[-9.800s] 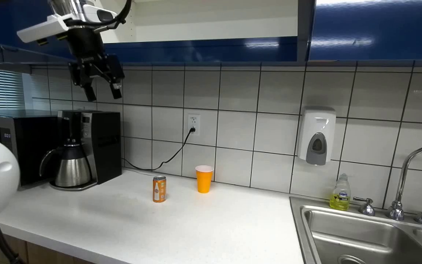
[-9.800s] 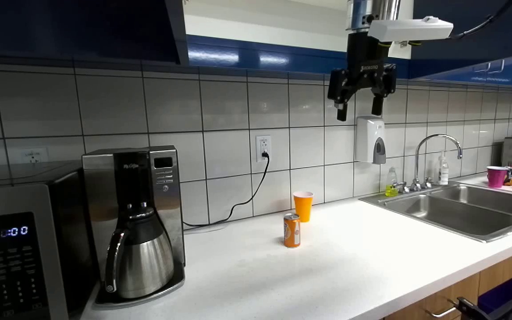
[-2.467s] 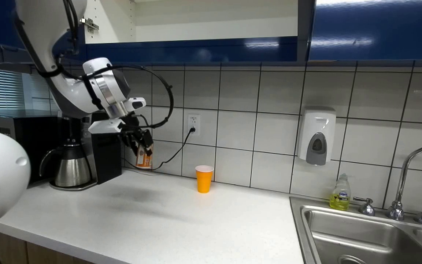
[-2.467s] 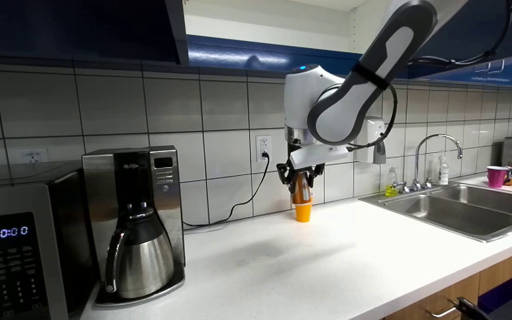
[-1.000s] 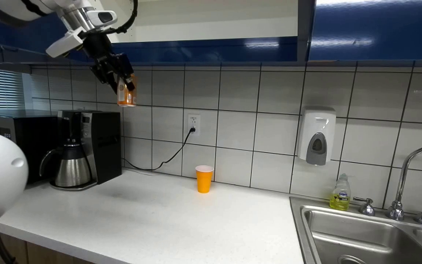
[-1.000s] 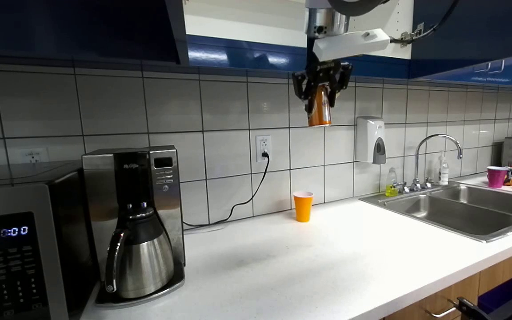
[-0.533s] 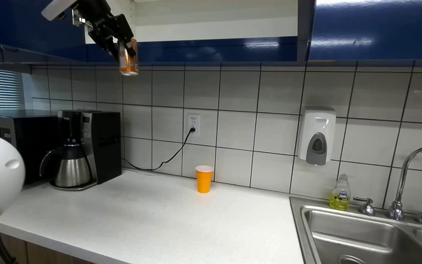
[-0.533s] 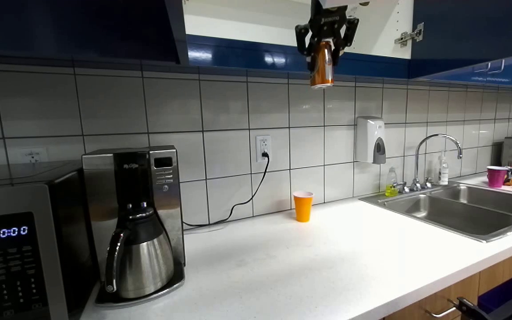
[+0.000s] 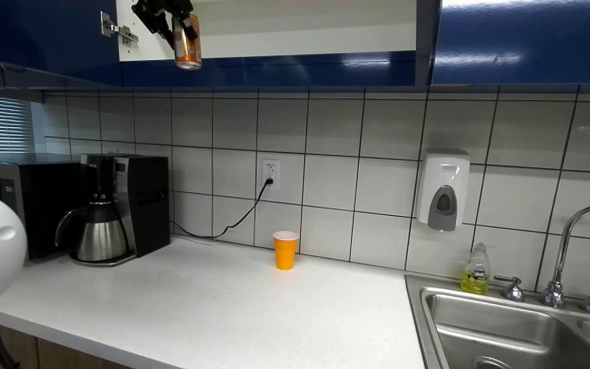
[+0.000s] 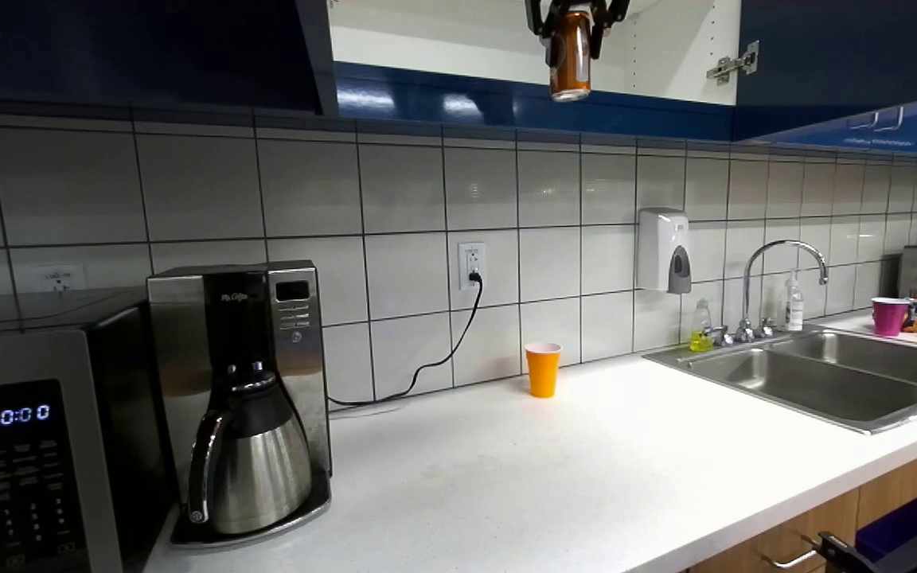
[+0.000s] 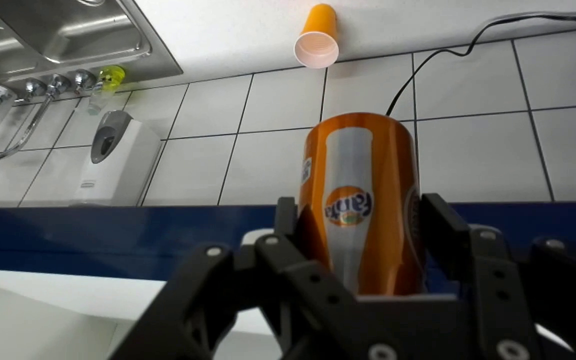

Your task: Put the can in the top cabinet

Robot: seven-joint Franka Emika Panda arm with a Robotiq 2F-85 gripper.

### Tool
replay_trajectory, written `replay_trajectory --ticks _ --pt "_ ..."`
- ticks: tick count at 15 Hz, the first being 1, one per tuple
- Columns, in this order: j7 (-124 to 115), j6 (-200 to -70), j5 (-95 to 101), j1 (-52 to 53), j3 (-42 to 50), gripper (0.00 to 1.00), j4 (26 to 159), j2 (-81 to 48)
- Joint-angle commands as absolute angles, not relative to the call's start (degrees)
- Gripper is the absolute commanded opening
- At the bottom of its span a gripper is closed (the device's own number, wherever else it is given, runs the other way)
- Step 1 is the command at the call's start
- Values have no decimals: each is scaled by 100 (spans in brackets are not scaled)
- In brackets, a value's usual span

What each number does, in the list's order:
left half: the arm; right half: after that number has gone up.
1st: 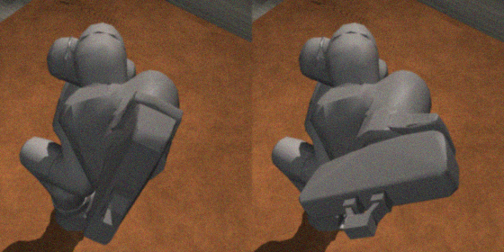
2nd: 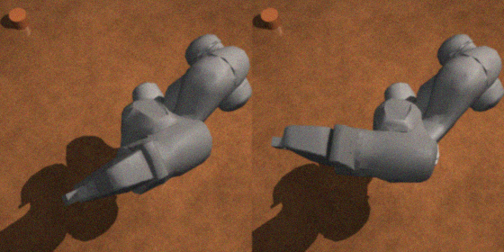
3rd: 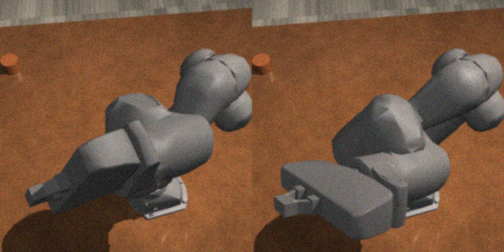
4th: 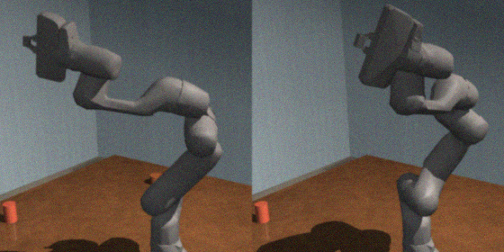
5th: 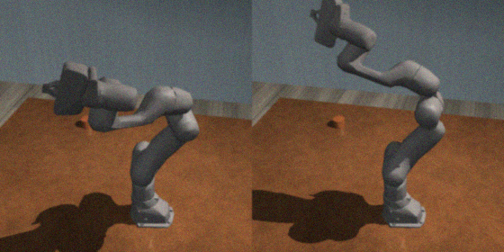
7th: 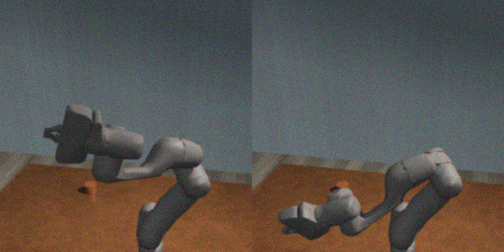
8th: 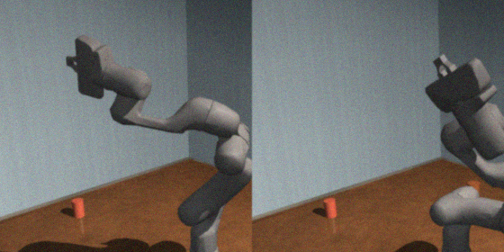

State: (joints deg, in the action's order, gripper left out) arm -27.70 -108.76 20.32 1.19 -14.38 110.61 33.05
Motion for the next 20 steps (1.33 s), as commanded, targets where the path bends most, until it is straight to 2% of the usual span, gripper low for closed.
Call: replay_trajectory --ticks 1,10,20 --pt "-2637 -10426 2146 -135 -1607 39 9998 2680" --pt "-2678 -9618 2667 -72 -1666 39 8055 1494" --pt "-2616 -9437 2985 144 -1351 39 6677 214"
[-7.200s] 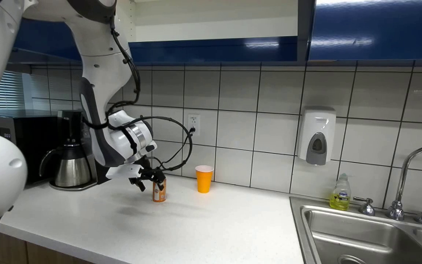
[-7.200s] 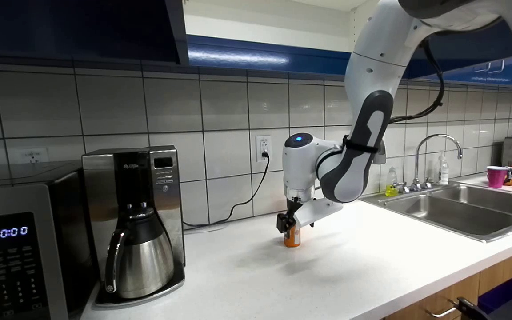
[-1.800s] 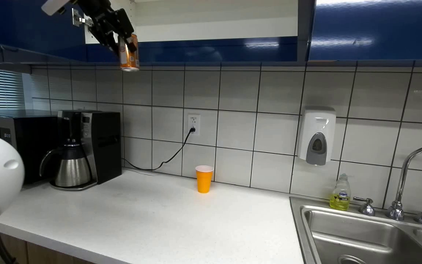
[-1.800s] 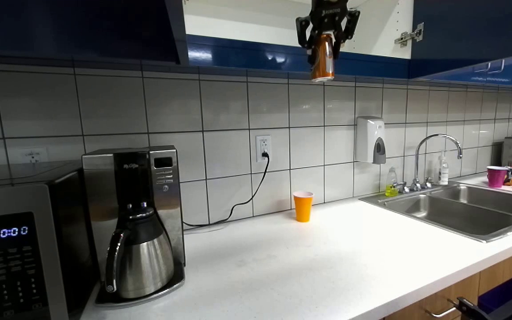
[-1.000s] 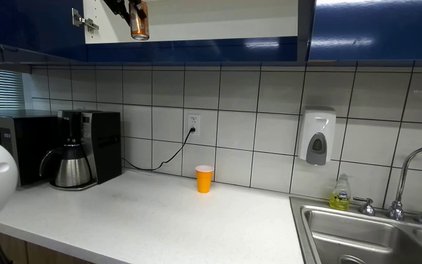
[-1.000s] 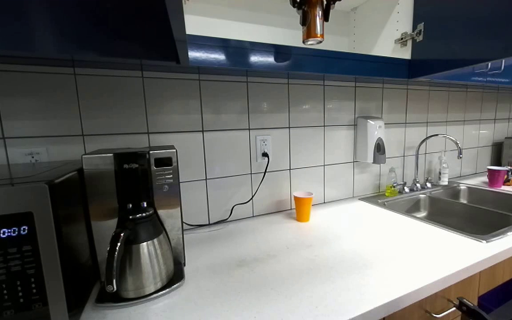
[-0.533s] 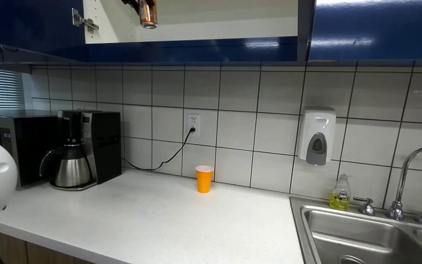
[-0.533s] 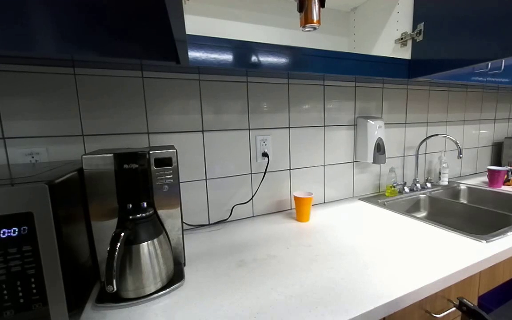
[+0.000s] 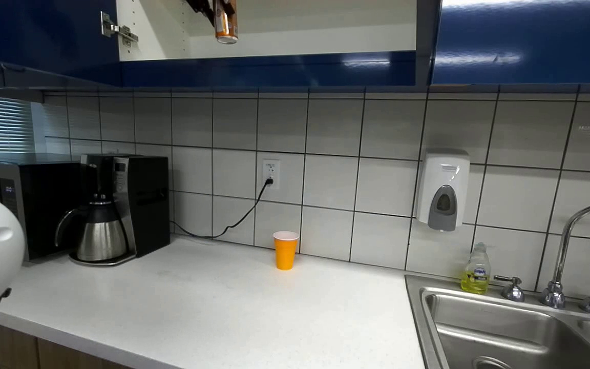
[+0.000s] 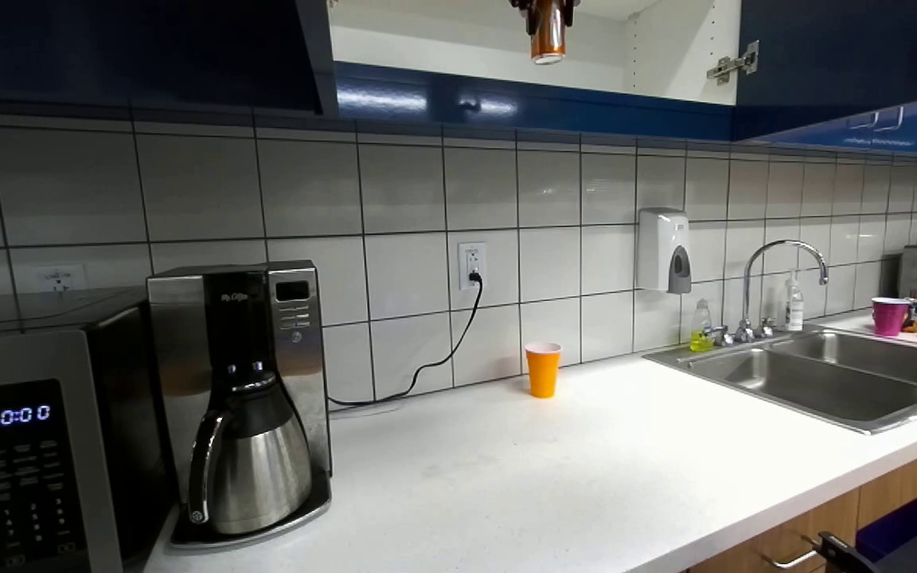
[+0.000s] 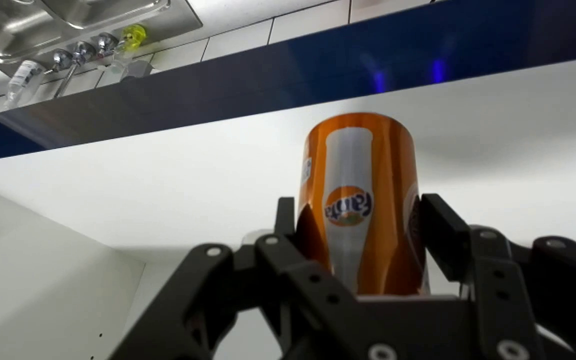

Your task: Put the can in the top cabinet

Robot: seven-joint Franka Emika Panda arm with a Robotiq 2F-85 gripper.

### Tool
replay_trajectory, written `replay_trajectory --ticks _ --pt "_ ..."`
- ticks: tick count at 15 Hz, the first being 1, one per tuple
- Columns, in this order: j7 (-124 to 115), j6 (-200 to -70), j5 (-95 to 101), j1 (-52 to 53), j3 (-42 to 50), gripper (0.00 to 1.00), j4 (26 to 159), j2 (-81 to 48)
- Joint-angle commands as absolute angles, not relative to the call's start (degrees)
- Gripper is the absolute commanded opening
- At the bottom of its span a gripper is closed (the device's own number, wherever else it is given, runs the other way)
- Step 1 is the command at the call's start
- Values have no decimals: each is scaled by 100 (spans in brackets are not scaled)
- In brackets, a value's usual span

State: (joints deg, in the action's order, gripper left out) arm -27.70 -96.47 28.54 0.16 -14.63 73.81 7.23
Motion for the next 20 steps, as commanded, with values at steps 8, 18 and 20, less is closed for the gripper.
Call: replay_trajectory --ticks 8,18,20 --pt "-2419 -9399 2848 101 -1204 39 5841 -617" --pt "-2212 -9187 2836 138 -1205 94 5348 -912" --pt "-2231 -9184 2845 145 -1206 100 5322 -916"
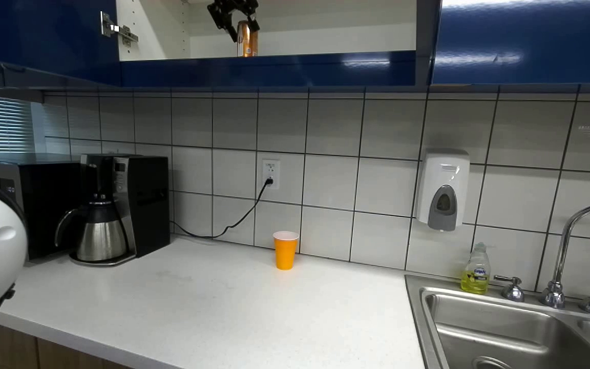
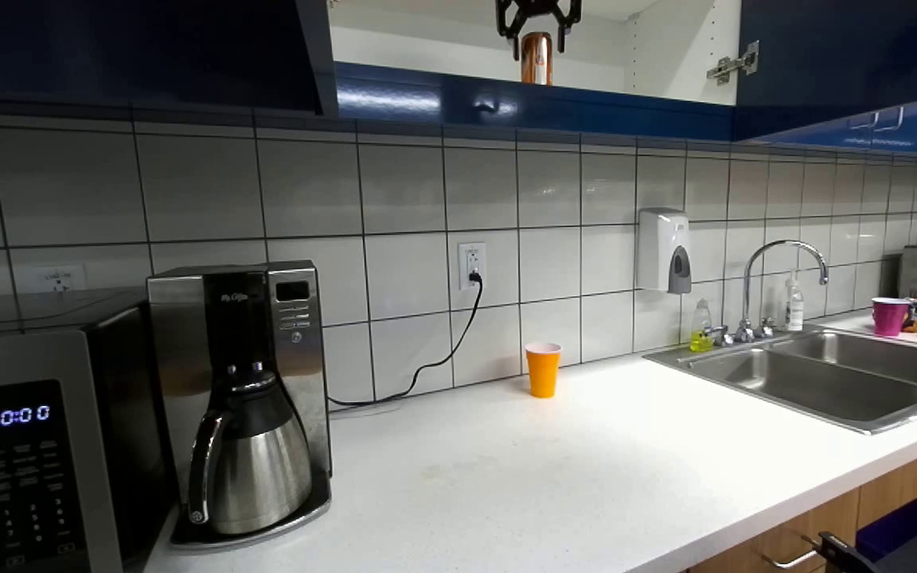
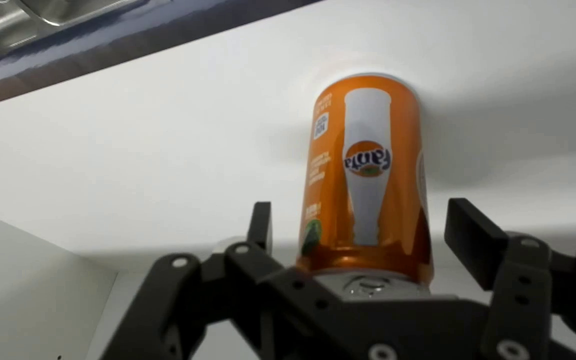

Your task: Put the can in the top cabinet

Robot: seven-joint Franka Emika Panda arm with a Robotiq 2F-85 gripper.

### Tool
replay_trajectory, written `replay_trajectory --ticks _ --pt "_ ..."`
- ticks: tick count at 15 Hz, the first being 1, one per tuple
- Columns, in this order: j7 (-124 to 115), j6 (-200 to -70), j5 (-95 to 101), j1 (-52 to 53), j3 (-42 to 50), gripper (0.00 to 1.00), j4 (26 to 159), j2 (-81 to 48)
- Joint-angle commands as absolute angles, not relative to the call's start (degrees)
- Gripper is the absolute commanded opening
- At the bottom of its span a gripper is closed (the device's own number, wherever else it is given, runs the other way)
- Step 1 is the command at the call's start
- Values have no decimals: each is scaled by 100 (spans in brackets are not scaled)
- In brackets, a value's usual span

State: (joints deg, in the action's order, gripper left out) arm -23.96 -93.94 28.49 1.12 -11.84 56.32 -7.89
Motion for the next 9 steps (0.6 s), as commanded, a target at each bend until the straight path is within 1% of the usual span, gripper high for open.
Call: replay_trajectory --ticks 1,9 --pt "-2236 -9173 2836 145 -1206 100 5311 -914" --pt "-2138 -9287 2471 103 -1234 100 5914 -412"
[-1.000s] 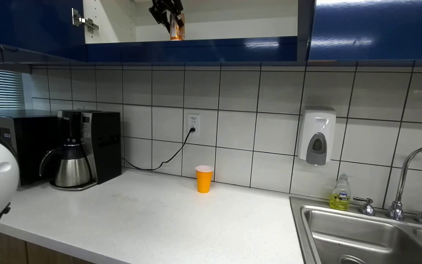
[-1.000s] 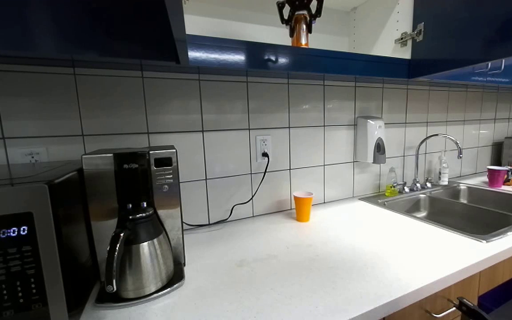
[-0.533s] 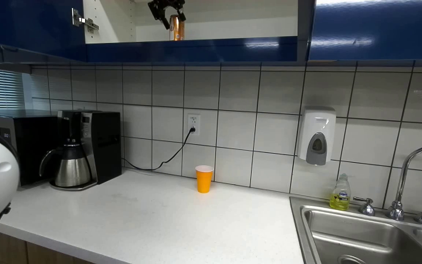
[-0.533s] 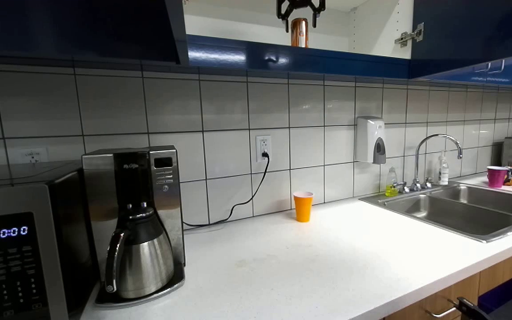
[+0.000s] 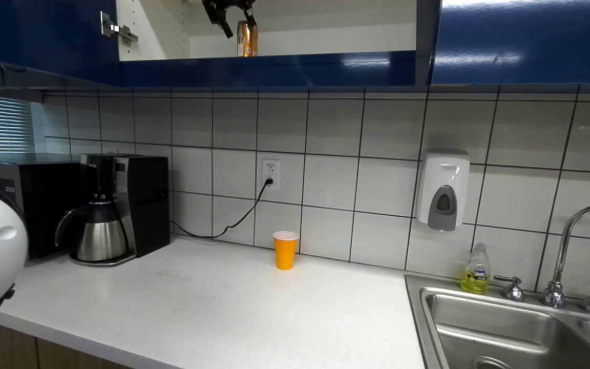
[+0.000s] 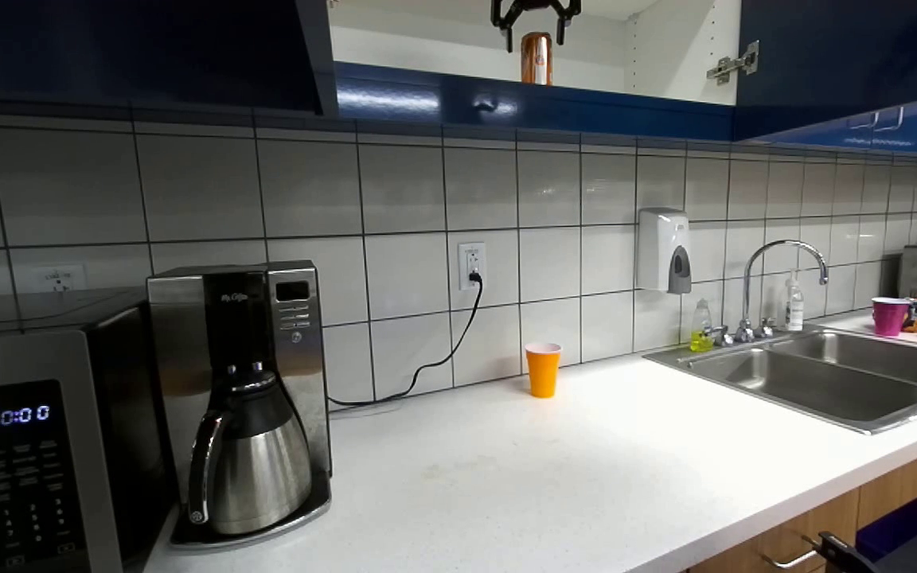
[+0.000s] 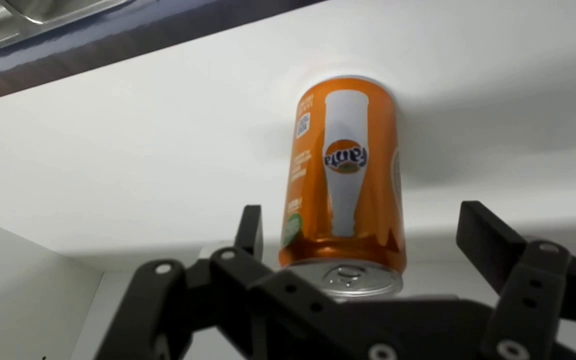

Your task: Put the can in the top cabinet

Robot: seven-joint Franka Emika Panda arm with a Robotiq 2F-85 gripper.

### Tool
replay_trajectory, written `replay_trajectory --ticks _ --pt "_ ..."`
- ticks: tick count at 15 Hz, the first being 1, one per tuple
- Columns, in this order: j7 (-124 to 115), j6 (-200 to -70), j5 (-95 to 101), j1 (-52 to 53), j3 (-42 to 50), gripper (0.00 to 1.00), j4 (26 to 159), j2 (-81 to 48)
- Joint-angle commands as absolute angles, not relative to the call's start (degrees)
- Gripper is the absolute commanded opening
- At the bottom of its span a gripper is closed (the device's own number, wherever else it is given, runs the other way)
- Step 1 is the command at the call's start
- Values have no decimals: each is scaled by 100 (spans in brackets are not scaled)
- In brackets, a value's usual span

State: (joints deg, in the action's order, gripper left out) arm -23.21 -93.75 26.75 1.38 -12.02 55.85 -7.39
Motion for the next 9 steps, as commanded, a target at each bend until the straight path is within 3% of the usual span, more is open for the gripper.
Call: replay_trajectory --ticks 1,9 --pt "-2128 -9276 2405 104 -1235 100 6021 -318" --pt "-2181 -9382 2053 161 -1187 100 7514 913"
